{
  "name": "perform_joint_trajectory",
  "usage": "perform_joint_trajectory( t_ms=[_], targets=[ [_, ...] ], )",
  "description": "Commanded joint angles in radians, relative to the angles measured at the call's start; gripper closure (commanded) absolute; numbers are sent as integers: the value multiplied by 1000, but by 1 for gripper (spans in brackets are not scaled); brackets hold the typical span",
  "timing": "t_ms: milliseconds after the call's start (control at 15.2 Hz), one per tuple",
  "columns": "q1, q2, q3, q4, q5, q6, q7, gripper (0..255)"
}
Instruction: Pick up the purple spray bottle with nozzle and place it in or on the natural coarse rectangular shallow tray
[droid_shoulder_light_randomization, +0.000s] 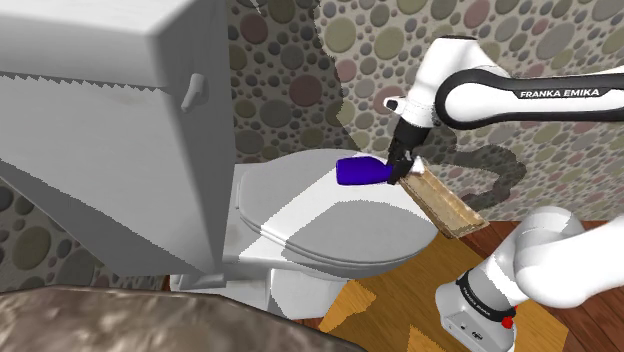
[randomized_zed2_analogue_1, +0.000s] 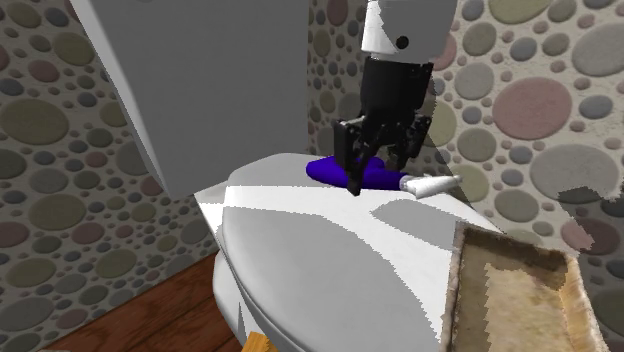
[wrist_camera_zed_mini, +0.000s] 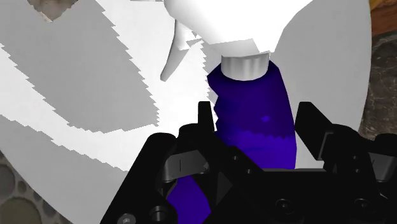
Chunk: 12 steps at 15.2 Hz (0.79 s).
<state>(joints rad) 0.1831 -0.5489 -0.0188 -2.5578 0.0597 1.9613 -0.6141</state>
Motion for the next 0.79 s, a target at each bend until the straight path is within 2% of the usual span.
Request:
perform_joint_trajectory(
  t_ms=[0, 726],
  targets=[
    [-23, -67, -32, -37, -23, -32, -39, 255],
    [-194, -325, -230, -170, -207, -161, -272, 255]
  ],
)
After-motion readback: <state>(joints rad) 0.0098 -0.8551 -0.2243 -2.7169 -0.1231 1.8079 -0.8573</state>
